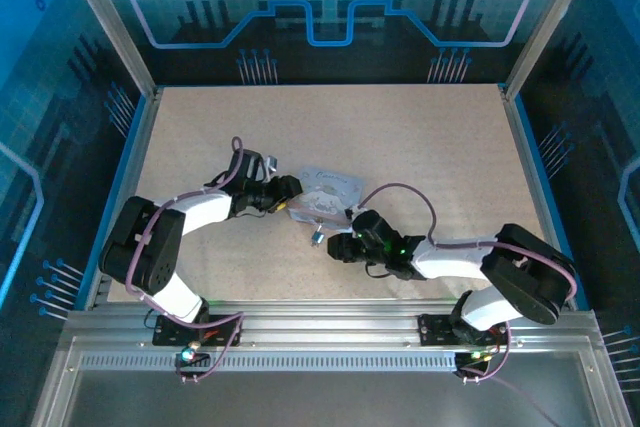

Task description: Unlock the padlock with the key

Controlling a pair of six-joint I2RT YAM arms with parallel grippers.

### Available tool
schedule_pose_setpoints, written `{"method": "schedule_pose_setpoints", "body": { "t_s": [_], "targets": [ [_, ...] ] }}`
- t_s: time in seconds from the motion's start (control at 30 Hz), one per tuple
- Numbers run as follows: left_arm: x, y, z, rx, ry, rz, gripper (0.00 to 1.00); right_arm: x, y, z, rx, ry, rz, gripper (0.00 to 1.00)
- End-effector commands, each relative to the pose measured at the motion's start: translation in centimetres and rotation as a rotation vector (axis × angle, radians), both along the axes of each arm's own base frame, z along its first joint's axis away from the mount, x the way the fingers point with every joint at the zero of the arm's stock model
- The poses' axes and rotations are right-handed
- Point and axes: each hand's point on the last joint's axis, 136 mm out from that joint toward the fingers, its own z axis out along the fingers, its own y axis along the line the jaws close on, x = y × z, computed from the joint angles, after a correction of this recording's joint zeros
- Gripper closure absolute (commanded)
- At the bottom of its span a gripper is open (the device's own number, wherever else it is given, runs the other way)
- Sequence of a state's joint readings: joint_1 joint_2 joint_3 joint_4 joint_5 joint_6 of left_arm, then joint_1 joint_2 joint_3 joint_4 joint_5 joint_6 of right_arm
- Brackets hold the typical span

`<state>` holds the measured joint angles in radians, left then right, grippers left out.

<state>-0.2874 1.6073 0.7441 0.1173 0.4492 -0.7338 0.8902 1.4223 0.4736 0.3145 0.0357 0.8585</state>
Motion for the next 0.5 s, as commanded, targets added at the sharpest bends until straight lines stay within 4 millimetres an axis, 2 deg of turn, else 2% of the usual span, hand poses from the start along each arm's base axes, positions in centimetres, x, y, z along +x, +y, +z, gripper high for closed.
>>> {"method": "schedule_pose_setpoints", "body": {
  "t_s": [0.0,0.27,0.47],
  "targets": [
    [-2.2,0.6,-2.6,0.045,0.086,0.017,0.45,1.0,-0.4,1.7,0.013,-0.056,0.037,0.58],
    [-3.5,0.7,-2.3,0.058,0.081,0.033,0.45,3.3,-1.4,4.5,0.082,-0.173,0.101,0.45],
    [-4.7,0.7,-2.0,0.061,0.075,0.045,0.45,5.9,-2.0,5.3,0.093,-0.227,0.122,0.43]
  ]
}}
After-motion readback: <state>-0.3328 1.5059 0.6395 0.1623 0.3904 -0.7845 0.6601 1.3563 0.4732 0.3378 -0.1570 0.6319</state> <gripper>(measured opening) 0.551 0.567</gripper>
